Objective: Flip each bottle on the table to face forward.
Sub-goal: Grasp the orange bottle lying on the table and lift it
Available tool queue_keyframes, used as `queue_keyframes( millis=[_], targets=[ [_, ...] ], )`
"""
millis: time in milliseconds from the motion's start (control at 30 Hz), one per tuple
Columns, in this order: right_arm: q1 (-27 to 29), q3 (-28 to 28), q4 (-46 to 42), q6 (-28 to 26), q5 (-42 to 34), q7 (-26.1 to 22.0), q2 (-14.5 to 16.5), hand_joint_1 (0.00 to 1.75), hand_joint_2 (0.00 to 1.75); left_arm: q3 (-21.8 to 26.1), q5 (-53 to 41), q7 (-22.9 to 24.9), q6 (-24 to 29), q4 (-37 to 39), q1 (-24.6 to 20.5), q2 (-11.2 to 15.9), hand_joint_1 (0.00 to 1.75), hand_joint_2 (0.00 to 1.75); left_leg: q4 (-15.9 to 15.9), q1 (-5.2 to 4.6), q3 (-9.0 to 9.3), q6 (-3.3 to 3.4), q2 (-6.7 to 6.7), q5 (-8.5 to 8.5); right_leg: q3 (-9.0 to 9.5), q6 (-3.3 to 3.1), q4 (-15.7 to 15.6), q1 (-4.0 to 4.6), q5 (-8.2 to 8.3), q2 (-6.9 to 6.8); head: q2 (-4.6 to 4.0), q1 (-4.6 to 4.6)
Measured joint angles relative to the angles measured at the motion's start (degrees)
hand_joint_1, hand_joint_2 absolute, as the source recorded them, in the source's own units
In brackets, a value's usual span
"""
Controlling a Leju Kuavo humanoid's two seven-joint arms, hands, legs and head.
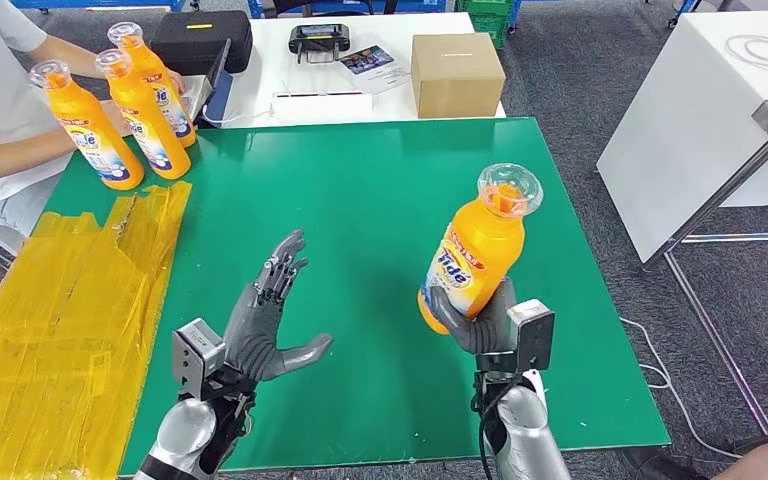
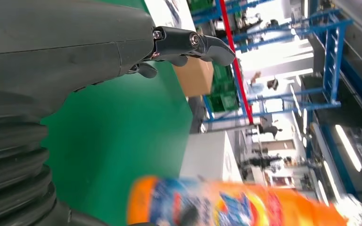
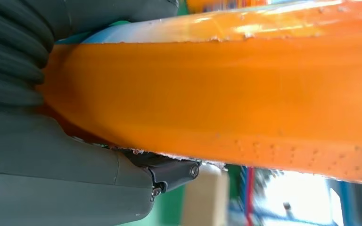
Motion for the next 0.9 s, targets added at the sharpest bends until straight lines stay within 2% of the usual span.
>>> queue_keyframes(
  millis=[100,300,500,700,800,900],
  targets=[
    [-2.9,1.3,5.9,4.0,-1.1,-0.5,1.2,1.75,1.75,-1.4,0.6,0.1,-1.0,0.8,-1.5,0.1,0.0,1.75,0.0,0.0,-0.01,-0.01,-0.01,0.01,-0.01,0.0,0.0,0.0,0.0,0.0,0.0,0.0],
    [-6.3,5.5,14.7,4.5,1.5,-1.2,3.6,1.75,1.75,-3.1,1.0,0.3,-1.6,2.3,-3.7,0.1,0.0,1.75,0.0,0.01,-0.01,-0.02,-0.01,0.03,-0.03,0.0,0.0,0.01,0.0,0.0,0.0,-0.01],
    [-7.8,9.6,20.8,2.7,3.9,-1.3,5.2,1.75,1.75,-3.7,1.1,0.6,-1.5,3.6,-4.8,0.1,0.0,1.75,0.0,0.01,-0.04,-0.03,-0.01,0.02,-0.06,0.0,0.0,0.0,0.0,-0.01,0.0,0.01],
    [-8.3,11.2,23.5,2.2,4.3,-1.4,5.7,1.75,1.75,-3.7,1.1,0.7,-1.3,4.4,-5.4,0.2,0.0,1.75,0.0,0.0,-0.06,-0.02,-0.01,0.03,-0.07,0.0,0.0,0.0,0.0,-0.01,0.0,0.01],
    [-8.6,12.3,24.6,0.7,6.2,-1.5,5.9,1.75,1.75,-3.7,0.2,0.9,0.6,4.8,-5.6,0.2,0.0,1.75,0.0,0.0,-0.05,-0.02,-0.01,0.03,-0.07,0.0,0.0,0.0,0.0,0.0,0.0,0.02],
    [-8.5,14.1,25.5,-3.1,10.1,-1.8,6.2,1.75,1.75,-3.7,-2.4,1.3,4.5,5.2,-5.8,0.2,0.0,1.75,0.0,0.01,-0.06,-0.03,-0.01,0.03,-0.08,0.0,0.0,0.0,0.0,0.0,0.0,0.0]
  ],
)
